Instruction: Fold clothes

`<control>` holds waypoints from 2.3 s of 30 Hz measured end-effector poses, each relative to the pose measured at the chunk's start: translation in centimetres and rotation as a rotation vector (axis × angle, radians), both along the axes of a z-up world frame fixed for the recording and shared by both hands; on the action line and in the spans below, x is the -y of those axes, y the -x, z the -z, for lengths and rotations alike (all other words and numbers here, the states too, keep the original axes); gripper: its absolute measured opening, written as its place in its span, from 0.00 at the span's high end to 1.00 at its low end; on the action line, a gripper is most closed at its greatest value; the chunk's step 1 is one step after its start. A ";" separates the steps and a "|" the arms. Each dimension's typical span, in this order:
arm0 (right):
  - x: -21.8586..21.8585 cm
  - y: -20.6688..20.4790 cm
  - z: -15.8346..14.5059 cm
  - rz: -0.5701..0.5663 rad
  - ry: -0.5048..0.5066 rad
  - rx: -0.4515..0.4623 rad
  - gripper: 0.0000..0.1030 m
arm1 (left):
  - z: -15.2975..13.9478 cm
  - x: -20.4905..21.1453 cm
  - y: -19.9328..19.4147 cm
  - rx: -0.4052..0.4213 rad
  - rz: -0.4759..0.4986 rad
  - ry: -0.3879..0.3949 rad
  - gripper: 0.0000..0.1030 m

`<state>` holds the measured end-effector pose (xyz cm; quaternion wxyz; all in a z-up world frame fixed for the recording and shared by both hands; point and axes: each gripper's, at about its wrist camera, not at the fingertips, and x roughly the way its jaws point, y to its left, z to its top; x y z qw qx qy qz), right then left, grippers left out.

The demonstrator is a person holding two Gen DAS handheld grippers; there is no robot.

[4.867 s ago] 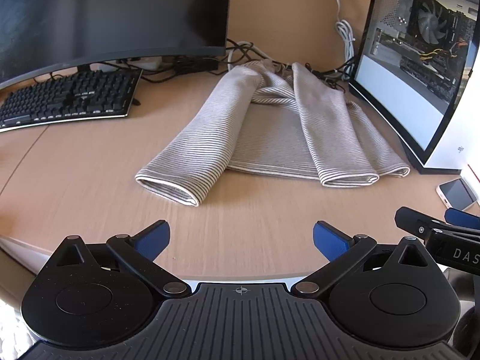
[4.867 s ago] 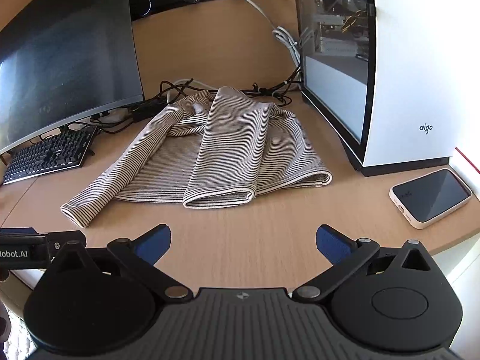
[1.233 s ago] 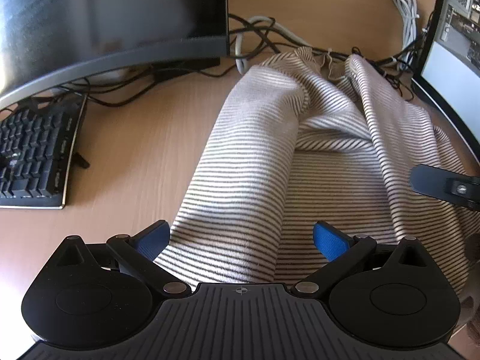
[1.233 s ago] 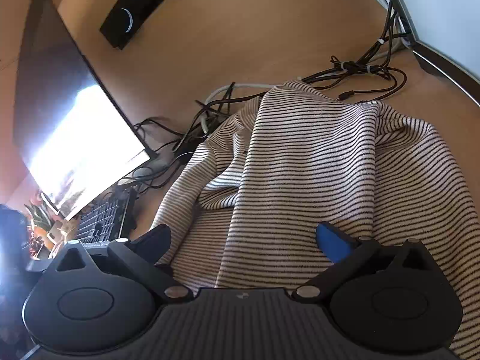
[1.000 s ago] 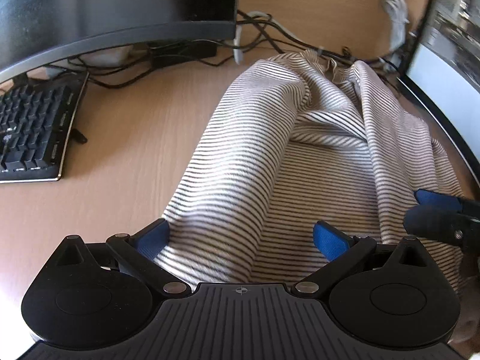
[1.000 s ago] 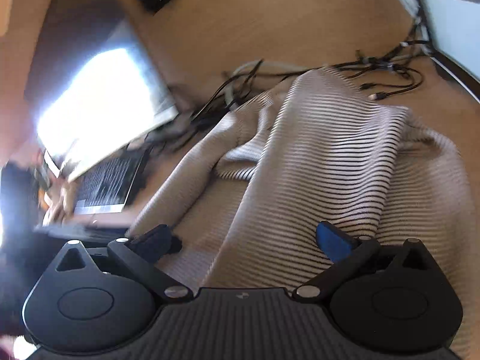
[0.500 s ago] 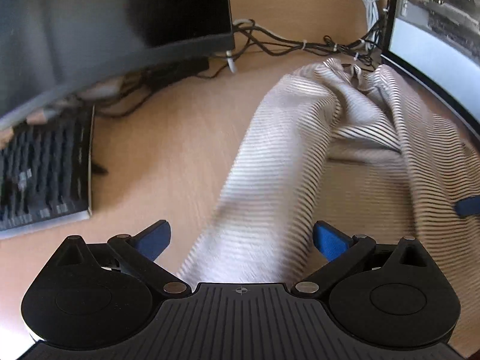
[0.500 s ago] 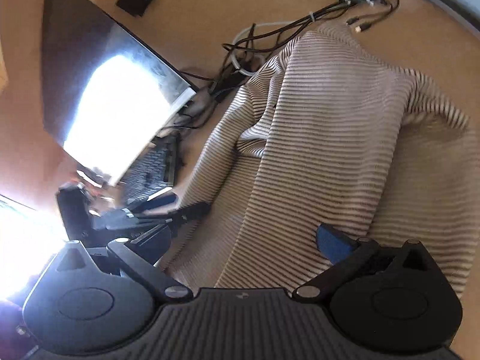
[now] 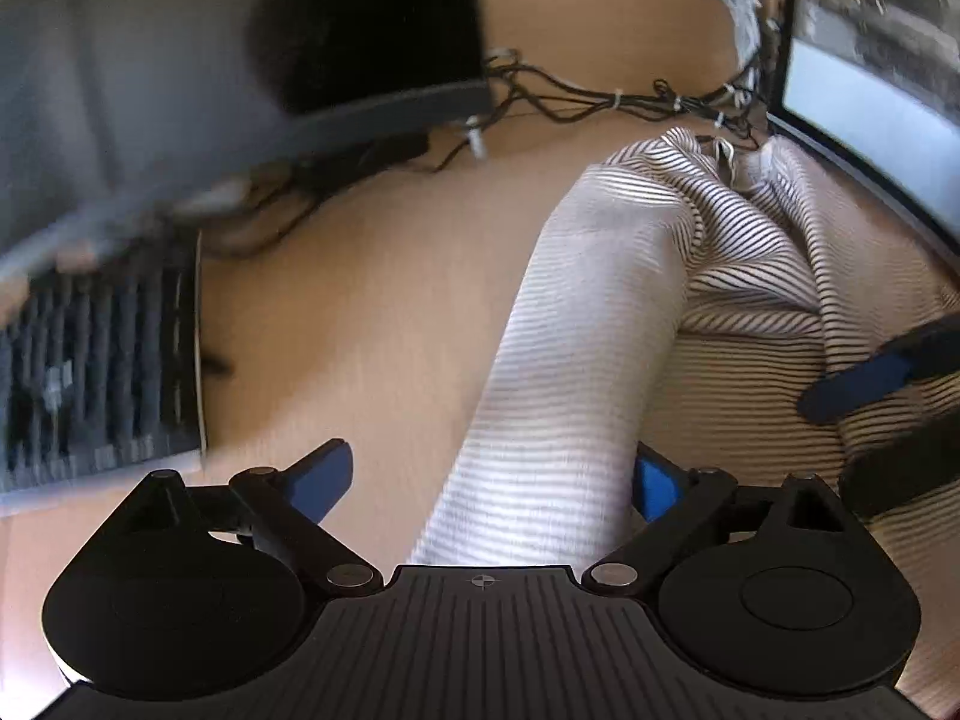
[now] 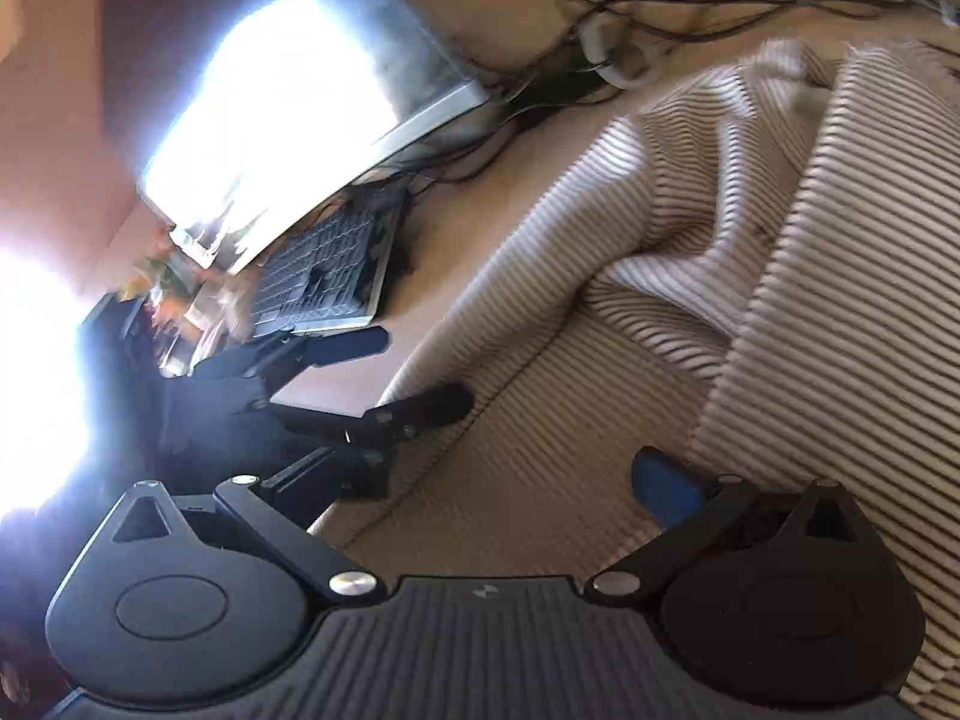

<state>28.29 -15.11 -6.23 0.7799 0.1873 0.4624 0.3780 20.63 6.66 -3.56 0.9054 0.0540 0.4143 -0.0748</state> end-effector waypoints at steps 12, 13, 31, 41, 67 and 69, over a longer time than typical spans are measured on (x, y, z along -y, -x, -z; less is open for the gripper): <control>0.6 5.1 -2.8 -0.284 0.104 0.077 0.00 | -1.0 1.8 3.4 -0.056 0.150 -0.027 0.05; 1.4 5.2 -3.6 -0.251 0.110 0.097 0.00 | -0.8 2.2 3.3 -0.055 0.158 -0.042 0.05; 3.7 9.6 -1.8 0.219 0.517 0.221 0.00 | -5.3 -4.9 -7.3 0.121 -0.220 -0.097 0.77; 0.3 6.2 -1.2 0.133 0.551 0.318 0.00 | -5.6 -8.2 -0.1 0.152 -0.432 0.038 0.44; 2.2 3.9 -5.1 0.364 0.565 0.153 0.51 | 1.3 -0.3 4.3 0.246 -0.130 0.312 0.02; 1.4 4.1 -6.6 0.362 0.657 0.233 0.46 | 1.3 -0.1 4.8 0.251 -0.141 0.301 0.01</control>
